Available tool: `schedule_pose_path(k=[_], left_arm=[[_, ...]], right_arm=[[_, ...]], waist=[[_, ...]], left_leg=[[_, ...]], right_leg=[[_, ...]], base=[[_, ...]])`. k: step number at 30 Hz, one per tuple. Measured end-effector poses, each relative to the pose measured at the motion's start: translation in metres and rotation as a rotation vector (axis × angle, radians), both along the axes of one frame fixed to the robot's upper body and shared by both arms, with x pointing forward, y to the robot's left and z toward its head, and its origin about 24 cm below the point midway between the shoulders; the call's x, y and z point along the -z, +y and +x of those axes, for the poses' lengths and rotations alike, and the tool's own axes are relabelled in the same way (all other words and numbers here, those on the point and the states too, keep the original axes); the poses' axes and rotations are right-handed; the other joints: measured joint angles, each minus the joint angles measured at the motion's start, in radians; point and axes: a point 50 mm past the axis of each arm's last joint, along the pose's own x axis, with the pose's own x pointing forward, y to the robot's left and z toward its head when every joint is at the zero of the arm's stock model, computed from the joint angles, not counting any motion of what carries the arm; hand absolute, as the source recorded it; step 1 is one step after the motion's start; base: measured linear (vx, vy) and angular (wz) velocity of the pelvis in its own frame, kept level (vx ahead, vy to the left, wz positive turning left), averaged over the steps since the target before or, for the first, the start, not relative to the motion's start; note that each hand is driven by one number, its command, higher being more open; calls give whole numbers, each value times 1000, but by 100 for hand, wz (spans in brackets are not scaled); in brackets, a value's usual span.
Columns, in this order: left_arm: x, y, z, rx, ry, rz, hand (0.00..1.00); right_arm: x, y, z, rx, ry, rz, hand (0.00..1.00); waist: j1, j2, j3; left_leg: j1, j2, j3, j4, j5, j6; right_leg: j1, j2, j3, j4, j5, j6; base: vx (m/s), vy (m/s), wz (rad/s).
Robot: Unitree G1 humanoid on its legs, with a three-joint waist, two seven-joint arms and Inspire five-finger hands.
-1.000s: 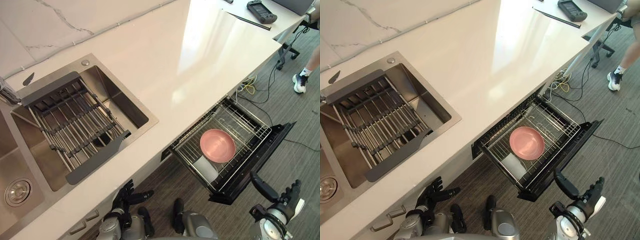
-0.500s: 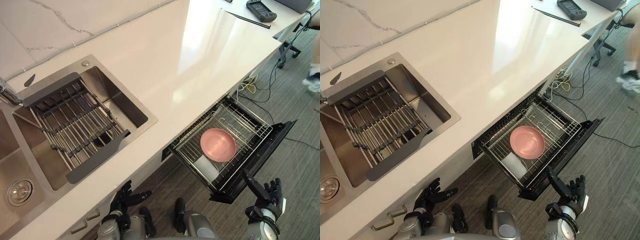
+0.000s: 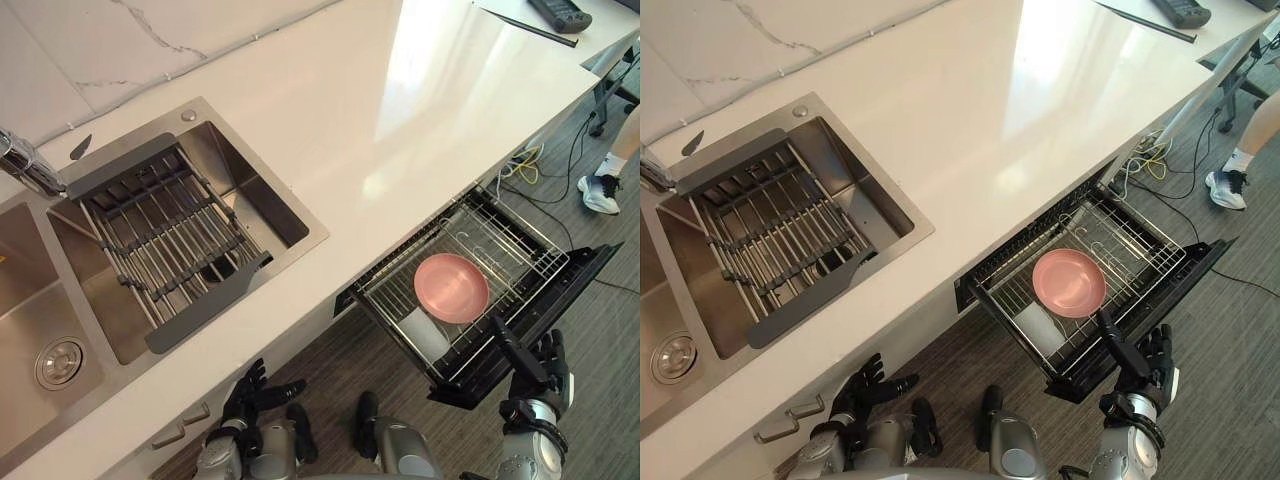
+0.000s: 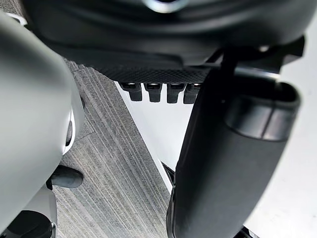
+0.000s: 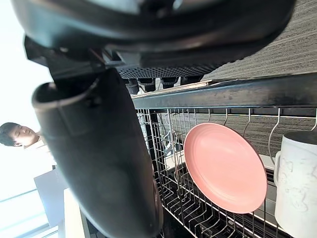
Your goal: Walk over to the sink, pick up the cup, carry it to the dishwasher, place the cup inside the dishwasher, then close the dishwasher door
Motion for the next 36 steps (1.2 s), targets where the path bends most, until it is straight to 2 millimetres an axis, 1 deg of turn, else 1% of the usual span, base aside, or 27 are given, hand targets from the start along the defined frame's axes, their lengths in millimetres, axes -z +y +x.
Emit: schedule_pose_path(k=[3, 6, 11, 13, 17, 20, 23, 26, 28, 29, 30, 32, 36], left_arm=[[-1, -1, 2, 3, -9, -3, 100], [-3, -2, 4, 14, -24, -2, 100], [-5, -2, 6, 19, -35, -7, 100], [-6, -2, 8, 8, -49, -17, 100], [-8, -2, 10, 7, -59, -17, 100], [-9, -1, 12, -10, -70, -28, 100], [-9, -1, 12, -16, -73, -31, 100], [-10, 2, 13, -48, -83, -50, 100], [-9, 3, 12, -57, -78, -53, 100], [-9, 3, 12, -57, -78, -53, 100], [-9, 4, 11, -60, -80, -57, 100], [-9, 5, 11, -68, -79, -62, 100], [-8, 6, 10, -76, -76, -67, 100]], right_arm=[[-5, 1, 1, -12, -19, -2, 100], [-9, 4, 2, -34, -35, -11, 100], [-16, 11, 10, -82, -62, -17, 100], [-22, 17, 19, -116, -91, -22, 100], [-30, 23, 35, -161, -132, -31, 100], [-36, 28, 46, -191, -163, -31, 100], [-42, 33, 58, -215, -196, -31, 100], [-56, 41, 79, -257, -252, -33, 100], [-61, 42, 90, -284, -262, -40, 100], [-62, 42, 93, -289, -263, -41, 100], [-64, 42, 99, -296, -266, -40, 100], [-67, 45, 109, -309, -274, -29, 100], [-78, 56, 134, -356, -297, 3, 100]], waist=[[0, 7, 12], [0, 9, 29], [2, 13, 39], [2, 16, 58], [5, 20, 66], [22, 23, 70], [27, 23, 70], [30, 24, 92], [34, 24, 94], [39, 24, 94], [48, 24, 94], [50, 25, 94], [54, 25, 94]], left_leg=[[-1, -1, -9, 7, -1, 1], [-6, -2, -22, 18, -2, 1], [-25, 0, -44, 41, -4, 1], [-25, 0, -51, 57, -9, 2], [-53, 2, -71, 87, -15, 3], [-59, 1, -82, 99, -15, 3], [-74, -5, -102, 112, -15, 3], [-86, -11, -115, 125, -14, 5], [-93, -14, -124, 125, -11, 8], [-94, -14, -126, 125, -11, 8], [-95, -15, -129, 125, -9, 8], [-94, -16, -138, 125, -6, 8], [-90, -18, -146, 124, -1, 6]], right_leg=[[-1, -4, -7, 16, -10, -1], [-7, -13, -15, 45, -29, -4], [-19, -19, -30, 80, -45, -9], [-21, -27, -35, 104, -60, -11], [-39, -36, -52, 137, -76, -14], [-41, -42, -62, 155, -84, -16], [-49, -55, -78, 181, -98, -19], [-59, -67, -88, 207, -108, -21], [-62, -71, -97, 210, -109, -21], [-62, -72, -99, 210, -109, -22], [-60, -72, -103, 210, -109, -22], [-54, -74, -111, 210, -109, -22], [-44, -76, -118, 214, -109, -22]], base=[[-16, -21, 8], [-30, -34, 13], [-22, -36, 12], [-51, -25, 11], [-55, -19, 14], [-28, -16, 12], [-36, -16, 19], [-47, -12, 14], [-33, -10, 13], [-12, -12, 11], [-4, -15, 11], [2, -14, 11], [3, -6, 6]])
